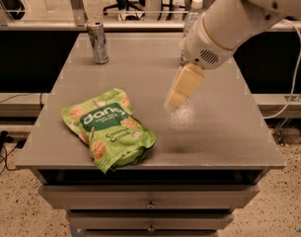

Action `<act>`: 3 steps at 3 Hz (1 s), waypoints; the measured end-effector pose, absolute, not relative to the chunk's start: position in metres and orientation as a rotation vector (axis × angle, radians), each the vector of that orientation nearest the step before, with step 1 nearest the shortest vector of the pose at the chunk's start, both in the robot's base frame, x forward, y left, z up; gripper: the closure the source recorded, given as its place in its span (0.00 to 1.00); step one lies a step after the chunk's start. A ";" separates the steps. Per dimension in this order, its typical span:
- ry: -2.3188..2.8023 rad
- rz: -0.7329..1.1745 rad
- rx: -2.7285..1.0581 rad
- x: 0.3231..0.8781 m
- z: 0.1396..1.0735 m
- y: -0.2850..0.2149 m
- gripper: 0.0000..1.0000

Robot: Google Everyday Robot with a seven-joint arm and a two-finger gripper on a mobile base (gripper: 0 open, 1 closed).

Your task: Knock redbull can over

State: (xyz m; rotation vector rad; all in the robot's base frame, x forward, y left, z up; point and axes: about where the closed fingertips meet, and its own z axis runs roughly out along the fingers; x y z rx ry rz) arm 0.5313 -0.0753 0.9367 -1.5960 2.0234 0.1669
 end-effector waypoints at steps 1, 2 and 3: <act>2.023 0.167 -1.596 0.531 0.937 -0.075 0.00; 2.029 0.175 -1.565 0.533 0.938 -0.075 0.00; 1.996 0.235 -1.493 0.560 0.936 -0.046 0.00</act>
Offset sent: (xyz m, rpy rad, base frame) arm 0.0068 -0.0024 0.0035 0.0466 -0.0063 -0.0527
